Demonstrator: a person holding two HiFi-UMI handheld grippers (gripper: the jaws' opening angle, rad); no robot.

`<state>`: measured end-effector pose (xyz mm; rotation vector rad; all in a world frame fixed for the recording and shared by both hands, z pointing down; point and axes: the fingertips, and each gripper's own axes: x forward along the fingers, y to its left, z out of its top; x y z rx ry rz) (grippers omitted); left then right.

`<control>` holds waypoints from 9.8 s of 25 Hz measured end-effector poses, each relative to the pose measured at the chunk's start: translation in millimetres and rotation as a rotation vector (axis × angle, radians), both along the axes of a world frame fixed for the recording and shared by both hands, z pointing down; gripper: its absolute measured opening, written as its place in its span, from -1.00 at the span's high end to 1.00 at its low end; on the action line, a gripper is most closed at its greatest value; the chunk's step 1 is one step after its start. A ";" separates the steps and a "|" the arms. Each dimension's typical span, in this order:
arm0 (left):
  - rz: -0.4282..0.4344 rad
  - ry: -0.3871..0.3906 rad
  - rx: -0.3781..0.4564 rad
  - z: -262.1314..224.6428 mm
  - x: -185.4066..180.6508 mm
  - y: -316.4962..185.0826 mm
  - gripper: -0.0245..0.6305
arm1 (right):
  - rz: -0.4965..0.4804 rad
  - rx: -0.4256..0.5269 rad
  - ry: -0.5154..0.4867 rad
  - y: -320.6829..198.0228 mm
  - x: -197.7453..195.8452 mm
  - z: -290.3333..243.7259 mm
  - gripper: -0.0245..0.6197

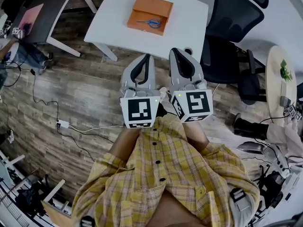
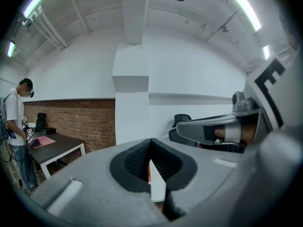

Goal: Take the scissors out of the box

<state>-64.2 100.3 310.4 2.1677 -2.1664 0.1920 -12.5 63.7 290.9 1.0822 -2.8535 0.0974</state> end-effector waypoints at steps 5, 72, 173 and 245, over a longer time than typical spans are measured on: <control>-0.017 0.001 -0.012 4.8 -9.5 -29.5 0.93 | -0.015 -0.004 -0.014 -30.5 -7.4 3.2 0.95; 0.306 -0.243 -0.334 99.7 -79.2 -309.6 0.93 | 0.162 -0.131 0.014 -270.0 -70.7 58.6 0.94; 1.079 -0.811 -1.002 414.6 -59.9 -323.5 0.63 | 0.208 -0.293 0.120 -320.5 -55.5 135.6 0.94; 0.306 -0.143 -0.343 124.4 -77.2 -288.2 0.66 | 0.120 -0.100 0.054 -238.2 -61.3 50.8 0.94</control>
